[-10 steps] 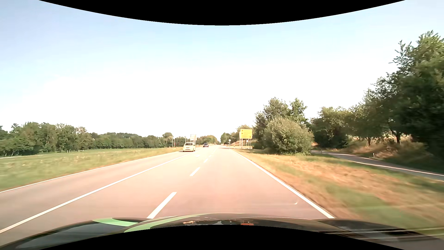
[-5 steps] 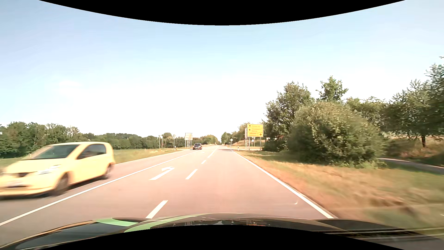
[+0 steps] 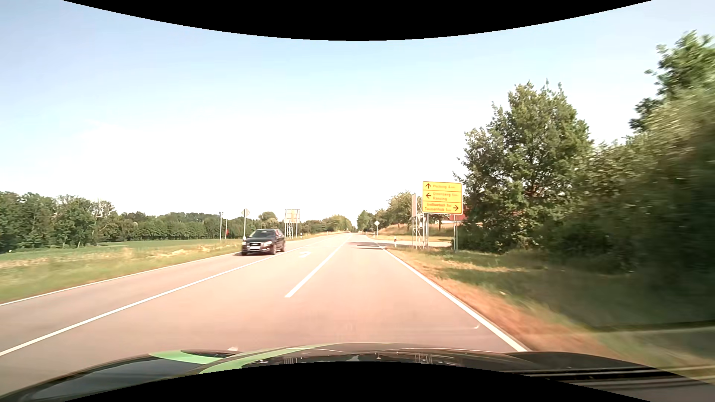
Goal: Follow the waypoints while adhering to traffic rules and regulations
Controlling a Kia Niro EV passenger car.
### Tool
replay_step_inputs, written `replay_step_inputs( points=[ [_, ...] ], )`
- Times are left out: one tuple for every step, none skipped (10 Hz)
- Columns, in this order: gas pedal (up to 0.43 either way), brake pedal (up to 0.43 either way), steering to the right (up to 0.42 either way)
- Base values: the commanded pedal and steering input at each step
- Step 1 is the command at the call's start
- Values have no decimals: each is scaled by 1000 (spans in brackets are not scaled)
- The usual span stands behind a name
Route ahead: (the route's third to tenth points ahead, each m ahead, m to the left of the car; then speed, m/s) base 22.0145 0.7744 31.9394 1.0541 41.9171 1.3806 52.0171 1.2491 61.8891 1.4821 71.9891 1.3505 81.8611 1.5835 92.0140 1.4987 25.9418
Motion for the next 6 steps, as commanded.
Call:
replay_step_inputs(
  points=[
    [268,0,0],
    [268,0,-1],
    [268,0,0],
    [260,0,0],
    [260,0,0],
    [260,0,0]
  ],
)
